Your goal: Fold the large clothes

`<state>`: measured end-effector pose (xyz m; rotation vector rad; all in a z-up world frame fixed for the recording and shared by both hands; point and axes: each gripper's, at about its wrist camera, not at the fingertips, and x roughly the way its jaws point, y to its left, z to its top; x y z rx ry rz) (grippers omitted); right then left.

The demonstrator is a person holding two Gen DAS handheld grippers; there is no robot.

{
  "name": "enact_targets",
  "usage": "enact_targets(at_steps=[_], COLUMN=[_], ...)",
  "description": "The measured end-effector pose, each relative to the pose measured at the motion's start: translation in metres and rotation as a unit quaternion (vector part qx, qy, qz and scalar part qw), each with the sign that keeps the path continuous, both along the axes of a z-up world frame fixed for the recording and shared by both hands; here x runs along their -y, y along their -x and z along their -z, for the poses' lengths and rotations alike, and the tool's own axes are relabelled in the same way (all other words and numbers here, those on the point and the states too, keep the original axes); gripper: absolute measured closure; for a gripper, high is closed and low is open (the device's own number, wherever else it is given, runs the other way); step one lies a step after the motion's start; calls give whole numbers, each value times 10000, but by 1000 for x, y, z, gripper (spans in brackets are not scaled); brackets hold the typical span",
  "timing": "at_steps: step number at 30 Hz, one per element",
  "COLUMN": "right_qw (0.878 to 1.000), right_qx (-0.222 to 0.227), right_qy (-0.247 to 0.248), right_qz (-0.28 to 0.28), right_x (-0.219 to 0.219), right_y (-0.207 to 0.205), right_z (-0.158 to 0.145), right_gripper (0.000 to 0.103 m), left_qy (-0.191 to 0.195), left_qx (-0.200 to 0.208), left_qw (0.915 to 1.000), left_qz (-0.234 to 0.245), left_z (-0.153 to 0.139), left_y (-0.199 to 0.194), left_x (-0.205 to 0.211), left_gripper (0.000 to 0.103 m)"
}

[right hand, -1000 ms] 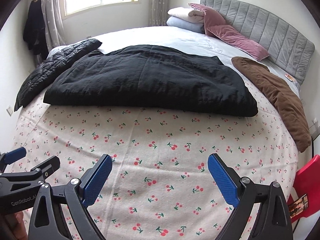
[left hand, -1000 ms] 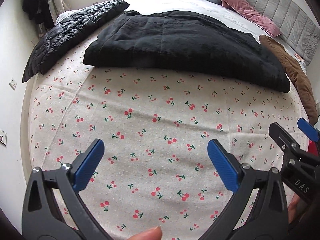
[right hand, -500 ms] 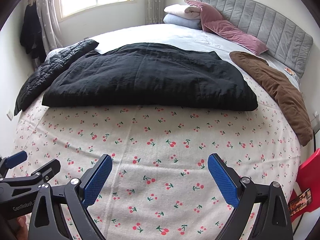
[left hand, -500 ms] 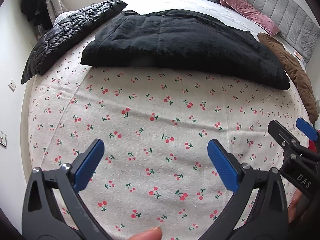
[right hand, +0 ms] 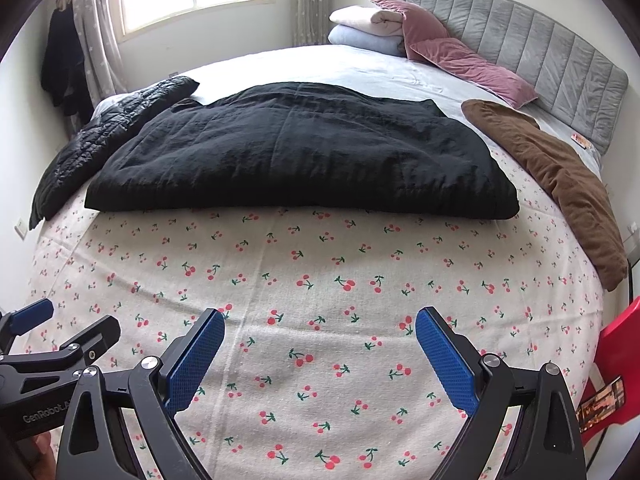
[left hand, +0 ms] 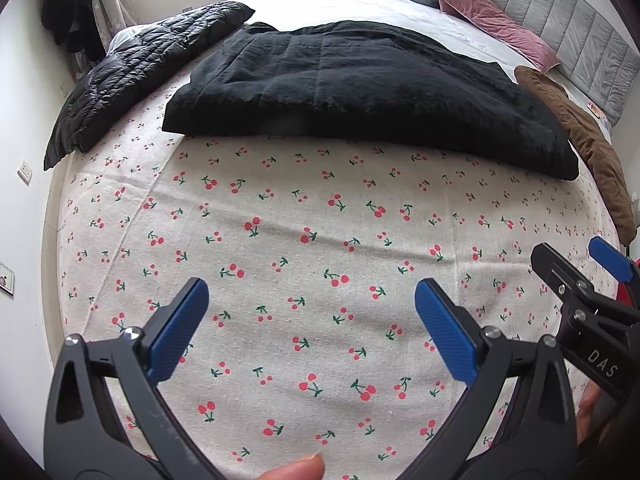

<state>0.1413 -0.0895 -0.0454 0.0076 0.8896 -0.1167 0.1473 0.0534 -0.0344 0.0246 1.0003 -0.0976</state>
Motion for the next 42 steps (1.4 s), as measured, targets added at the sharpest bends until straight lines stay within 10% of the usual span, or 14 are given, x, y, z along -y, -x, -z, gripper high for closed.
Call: enact_targets(at_steps=[42], right_qw=[10000], right_qx=[-63], right_qy=[-7], right_qz=[-24], right_x=[-1], right_y=[1], right_z=[5], right_gripper=[6], left_qy=[-94], left_qx=[-63], left_qw=[9999], left_qz=[69], left_z=[2], left_y=[1], left_x=[2], left_gripper=[0])
